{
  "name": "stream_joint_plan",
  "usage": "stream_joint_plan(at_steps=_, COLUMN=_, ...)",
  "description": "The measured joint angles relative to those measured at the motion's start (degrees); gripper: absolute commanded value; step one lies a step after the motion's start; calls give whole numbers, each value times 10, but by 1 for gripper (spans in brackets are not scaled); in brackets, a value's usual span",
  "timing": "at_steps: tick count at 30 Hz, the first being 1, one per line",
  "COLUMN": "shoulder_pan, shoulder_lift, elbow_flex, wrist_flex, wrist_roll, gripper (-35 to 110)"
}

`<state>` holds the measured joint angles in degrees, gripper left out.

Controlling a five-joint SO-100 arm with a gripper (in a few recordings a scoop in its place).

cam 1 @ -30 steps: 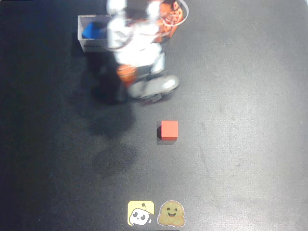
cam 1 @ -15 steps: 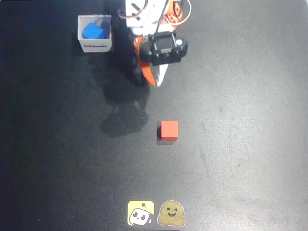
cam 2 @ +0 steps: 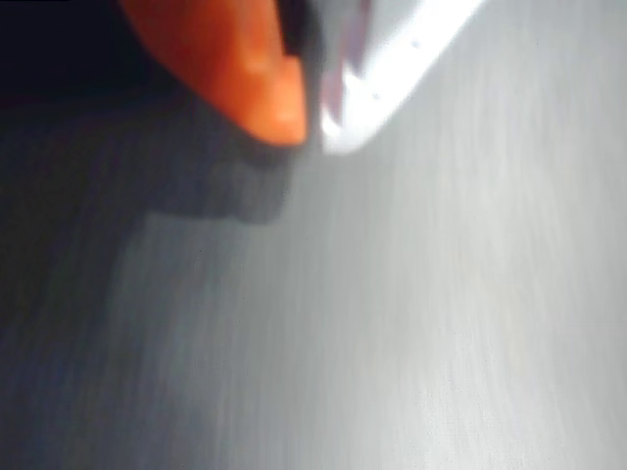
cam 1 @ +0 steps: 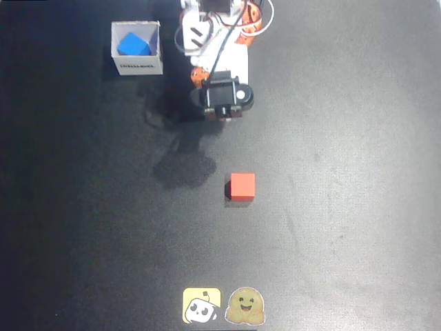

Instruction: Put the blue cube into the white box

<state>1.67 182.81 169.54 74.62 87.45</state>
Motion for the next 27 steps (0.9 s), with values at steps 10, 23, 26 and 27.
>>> stream_joint_plan(at_steps=10, shoulder_pan=-1, shoulder_lift=1, elbow_flex=0, wrist_flex=21, wrist_roll=5, gripper=0)
stream_joint_plan(at_steps=23, shoulder_pan=-1, shoulder_lift=1, elbow_flex=0, wrist_flex=21, wrist_roll=5, gripper=0)
stream_joint_plan(at_steps=26, shoulder_pan=-1, shoulder_lift=1, elbow_flex=0, wrist_flex=21, wrist_roll=5, gripper=0)
stream_joint_plan(at_steps=27, shoulder_pan=-1, shoulder_lift=1, elbow_flex=0, wrist_flex=21, wrist_roll=5, gripper=0)
